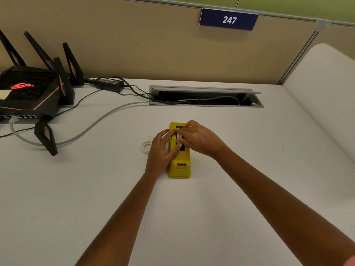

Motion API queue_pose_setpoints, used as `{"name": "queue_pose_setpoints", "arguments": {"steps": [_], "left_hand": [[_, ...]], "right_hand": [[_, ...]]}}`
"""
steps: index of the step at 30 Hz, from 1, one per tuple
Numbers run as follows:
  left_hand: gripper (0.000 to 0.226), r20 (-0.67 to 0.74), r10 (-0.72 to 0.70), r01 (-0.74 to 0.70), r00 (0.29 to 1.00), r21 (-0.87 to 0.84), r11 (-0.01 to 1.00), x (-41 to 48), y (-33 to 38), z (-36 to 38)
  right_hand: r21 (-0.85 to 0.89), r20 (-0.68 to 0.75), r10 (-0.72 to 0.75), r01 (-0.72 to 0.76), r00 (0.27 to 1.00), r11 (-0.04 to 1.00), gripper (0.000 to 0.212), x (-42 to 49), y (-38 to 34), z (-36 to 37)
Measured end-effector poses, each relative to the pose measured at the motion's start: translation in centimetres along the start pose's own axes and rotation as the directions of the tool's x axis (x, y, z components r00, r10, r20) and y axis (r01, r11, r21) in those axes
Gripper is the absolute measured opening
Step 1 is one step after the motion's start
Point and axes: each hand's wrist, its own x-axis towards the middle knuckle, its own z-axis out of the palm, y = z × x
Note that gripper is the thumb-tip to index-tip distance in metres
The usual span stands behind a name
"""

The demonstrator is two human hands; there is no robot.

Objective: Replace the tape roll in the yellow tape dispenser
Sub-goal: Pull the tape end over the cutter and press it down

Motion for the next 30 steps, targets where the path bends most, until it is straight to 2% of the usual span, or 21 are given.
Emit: {"name": "queue_pose_setpoints", "arguments": {"steps": [6,13,16,21,24,30], "left_hand": [[0.058,0.004,-0.009,0.009,1.000,-0.008,1.000,0.1,0.0,0.0],[0.057,0.003,-0.008,0.008,1.000,-0.013,1.000,0.1,-0.1,0.0],[0.056,0.001,0.004,-0.004,1.000,-0.008,1.000,0.1,-0.2,0.0],[0.065,0.004,0.005,-0.005,1.000,-0.013,1.000,0.1,-0.2,0.0],[0.057,0.001,0.001,-0.001,1.000,-0.011,1.000,0.1,-0.3,0.0],[0.058,0.002,-0.006,0.006,1.000,-0.015,1.000,0.1,-0.1,0.0]], "right_hand": [[0.004,0.044,-0.016,0.016,0.999,1.000,0.023,0.2,-0.4,-0.8],[0.000,0.050,-0.031,0.031,0.998,1.000,0.026,0.1,-0.4,-0.9],[0.040,0.063,0.026,-0.029,0.998,0.999,0.027,0.1,-0.2,-0.5],[0.040,0.098,0.019,-0.023,0.995,0.999,0.028,0.2,-0.2,-0.7],[0.030,0.105,-0.012,0.008,0.994,1.000,0.025,0.3,-0.3,-0.9],[0.044,0.132,0.027,-0.033,0.991,0.998,0.029,0.4,-0.3,-0.9]]}}
